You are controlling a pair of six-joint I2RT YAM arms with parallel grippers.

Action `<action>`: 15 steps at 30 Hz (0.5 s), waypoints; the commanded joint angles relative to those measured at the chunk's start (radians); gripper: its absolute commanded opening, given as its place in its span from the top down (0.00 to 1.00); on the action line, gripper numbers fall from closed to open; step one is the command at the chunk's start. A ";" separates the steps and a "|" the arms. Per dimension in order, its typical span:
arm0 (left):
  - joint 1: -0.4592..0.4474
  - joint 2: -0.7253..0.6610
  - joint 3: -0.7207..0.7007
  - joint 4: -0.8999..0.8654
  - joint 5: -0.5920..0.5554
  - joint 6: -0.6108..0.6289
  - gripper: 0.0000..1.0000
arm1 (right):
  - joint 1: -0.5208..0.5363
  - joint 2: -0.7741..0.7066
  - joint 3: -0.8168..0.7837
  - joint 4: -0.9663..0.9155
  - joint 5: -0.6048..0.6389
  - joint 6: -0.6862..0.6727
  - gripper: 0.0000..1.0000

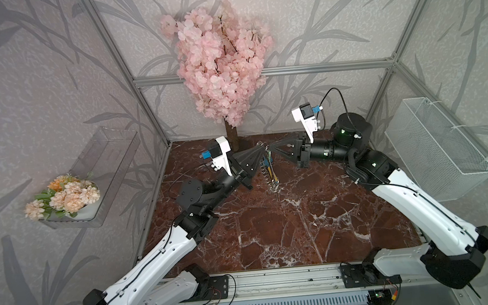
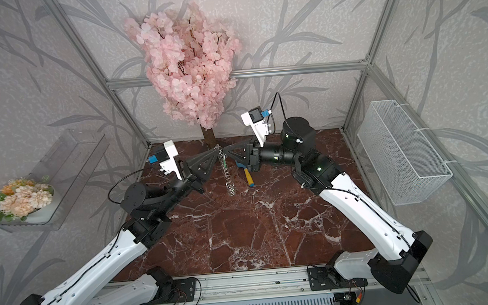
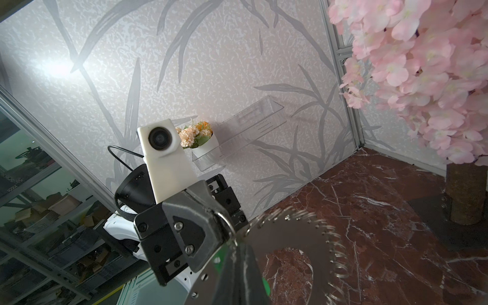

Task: Attach keys to a key ring
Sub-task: Insert the key onto the keyring.

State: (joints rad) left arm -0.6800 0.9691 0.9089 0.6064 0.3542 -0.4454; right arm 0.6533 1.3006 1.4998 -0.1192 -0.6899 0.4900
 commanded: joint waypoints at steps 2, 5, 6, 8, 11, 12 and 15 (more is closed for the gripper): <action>-0.009 -0.021 0.066 0.127 0.033 -0.020 1.00 | -0.007 -0.023 -0.036 0.021 0.025 0.012 0.95; -0.010 -0.027 0.067 0.117 0.029 -0.016 1.00 | -0.007 -0.032 -0.044 0.020 0.039 0.010 0.91; -0.009 -0.029 0.068 0.115 0.030 -0.016 1.00 | -0.007 -0.034 -0.046 0.020 0.044 0.010 0.89; -0.009 -0.033 0.071 0.105 0.032 -0.013 1.00 | -0.007 -0.037 -0.049 0.013 0.059 0.008 0.84; -0.009 -0.033 0.073 0.094 0.035 -0.011 1.00 | -0.010 -0.052 -0.057 0.007 0.095 0.004 0.69; -0.009 -0.033 0.073 0.089 0.036 -0.011 1.00 | -0.013 -0.060 -0.062 0.007 0.110 0.005 0.62; -0.009 -0.036 0.072 0.078 0.035 -0.008 1.00 | -0.023 -0.091 -0.091 0.025 0.139 0.007 0.52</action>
State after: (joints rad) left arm -0.6857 0.9524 0.9436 0.6308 0.3729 -0.4484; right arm 0.6407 1.2621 1.4265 -0.1104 -0.6018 0.5018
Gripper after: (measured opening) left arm 0.045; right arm 0.467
